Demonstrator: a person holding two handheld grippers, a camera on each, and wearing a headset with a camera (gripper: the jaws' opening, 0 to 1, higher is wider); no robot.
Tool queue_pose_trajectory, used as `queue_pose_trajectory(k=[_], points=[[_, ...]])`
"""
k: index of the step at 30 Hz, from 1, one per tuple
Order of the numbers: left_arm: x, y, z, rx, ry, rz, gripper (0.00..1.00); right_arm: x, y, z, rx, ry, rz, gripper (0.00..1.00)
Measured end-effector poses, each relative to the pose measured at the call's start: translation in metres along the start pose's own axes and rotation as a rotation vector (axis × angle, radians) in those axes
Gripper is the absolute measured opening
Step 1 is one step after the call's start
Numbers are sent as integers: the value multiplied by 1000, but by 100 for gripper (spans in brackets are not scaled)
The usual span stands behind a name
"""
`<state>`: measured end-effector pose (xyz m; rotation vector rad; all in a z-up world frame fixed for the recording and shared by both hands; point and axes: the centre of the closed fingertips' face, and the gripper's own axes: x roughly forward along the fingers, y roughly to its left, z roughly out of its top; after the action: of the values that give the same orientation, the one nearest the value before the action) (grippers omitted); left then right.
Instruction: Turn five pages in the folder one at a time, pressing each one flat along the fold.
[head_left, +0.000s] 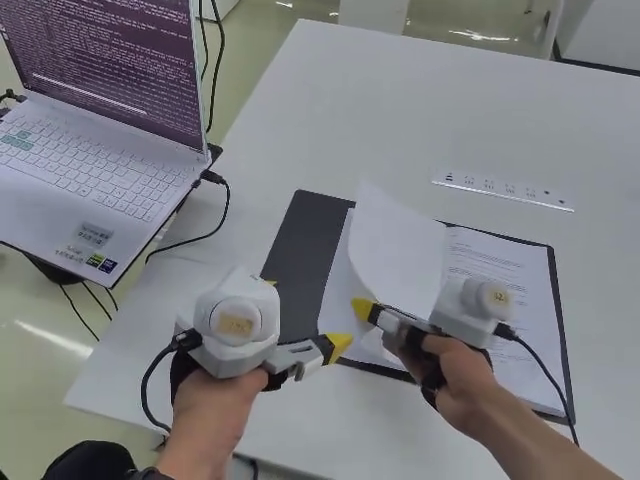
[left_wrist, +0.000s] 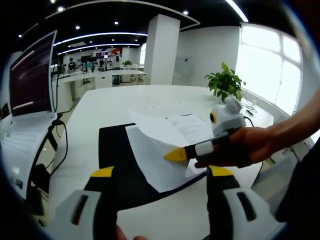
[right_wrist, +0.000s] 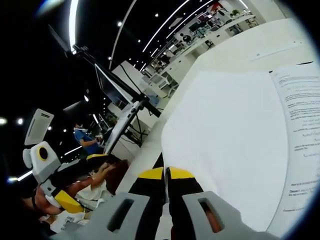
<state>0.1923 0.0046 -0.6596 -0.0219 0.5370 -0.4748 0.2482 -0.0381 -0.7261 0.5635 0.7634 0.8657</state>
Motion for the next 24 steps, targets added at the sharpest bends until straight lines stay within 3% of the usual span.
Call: queue_pose_trajectory(k=[19, 24], points=[[4, 3, -2, 15, 23, -18, 72, 19, -21, -24, 51, 59, -30, 0], [4, 4, -2, 19, 32, -25, 72, 23, -31, -34, 66, 87, -63, 0]])
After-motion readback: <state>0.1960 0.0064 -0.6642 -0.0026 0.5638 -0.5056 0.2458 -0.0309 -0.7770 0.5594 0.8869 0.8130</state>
